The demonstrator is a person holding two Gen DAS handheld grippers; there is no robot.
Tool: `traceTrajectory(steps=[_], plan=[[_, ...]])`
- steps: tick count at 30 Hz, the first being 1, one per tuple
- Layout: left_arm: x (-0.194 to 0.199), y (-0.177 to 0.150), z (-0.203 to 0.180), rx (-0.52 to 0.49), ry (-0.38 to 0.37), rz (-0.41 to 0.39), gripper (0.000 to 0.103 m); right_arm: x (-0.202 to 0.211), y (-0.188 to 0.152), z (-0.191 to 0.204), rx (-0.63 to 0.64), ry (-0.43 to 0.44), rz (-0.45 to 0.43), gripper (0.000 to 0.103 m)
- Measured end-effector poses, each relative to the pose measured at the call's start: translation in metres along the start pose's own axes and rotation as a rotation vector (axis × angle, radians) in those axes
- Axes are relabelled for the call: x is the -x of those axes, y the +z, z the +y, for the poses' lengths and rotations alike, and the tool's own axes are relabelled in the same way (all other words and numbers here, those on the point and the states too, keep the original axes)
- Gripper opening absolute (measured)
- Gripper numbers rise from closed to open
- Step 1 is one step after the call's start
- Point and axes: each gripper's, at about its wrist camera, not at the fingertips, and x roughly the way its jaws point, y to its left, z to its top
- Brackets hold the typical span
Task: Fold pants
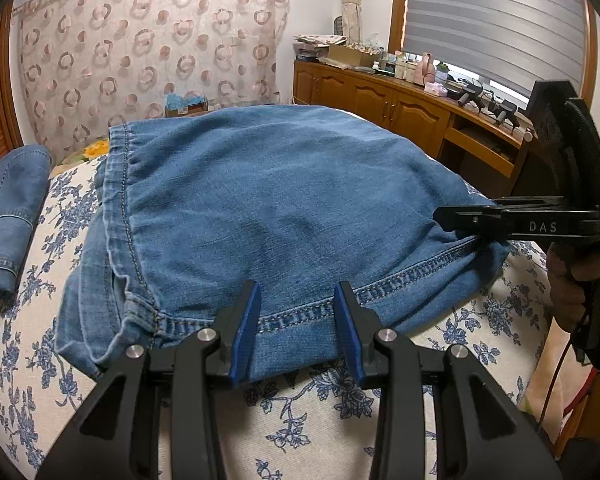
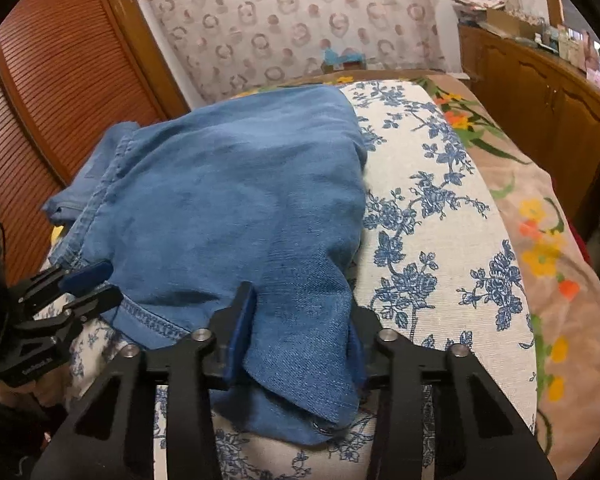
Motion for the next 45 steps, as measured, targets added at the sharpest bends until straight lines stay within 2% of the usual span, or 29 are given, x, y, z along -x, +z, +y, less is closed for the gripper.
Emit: traceTrajectory(steps=[2, 5, 12, 17, 28, 37, 45], plan=[[0.0, 0.0, 0.0, 0.001, -0.001, 0.0, 0.037, 0.004, 0.001, 0.004, 0.011, 0.011, -0.01, 0.022], [0.0, 0.0, -0.001, 0.003, -0.002, 0.0, 0.037, 0.016, 0.005, 0.013, 0.027, 0.011, -0.044, 0.018], [0.004, -0.002, 0.001, 0.025, -0.012, -0.013, 0.037, 0.043, 0.021, 0.04, 0.091, 0.042, -0.128, 0.016], [0.024, -0.005, 0.018, 0.088, -0.042, -0.018, 0.037, 0.048, 0.036, 0.063, 0.142, 0.053, -0.155, 0.016], [0.095, -0.012, 0.08, 0.166, 0.079, -0.122, 0.037, 0.04, 0.055, 0.131, 0.268, 0.132, -0.186, 0.015], [0.122, -0.025, 0.118, 0.217, 0.142, -0.168, 0.037, 0.013, 0.053, 0.195, 0.362, 0.233, -0.145, 0.014], [0.128, -0.041, 0.142, 0.267, 0.182, -0.165, 0.037, -0.043, 0.018, 0.234, 0.431, 0.304, 0.027, 0.013]])
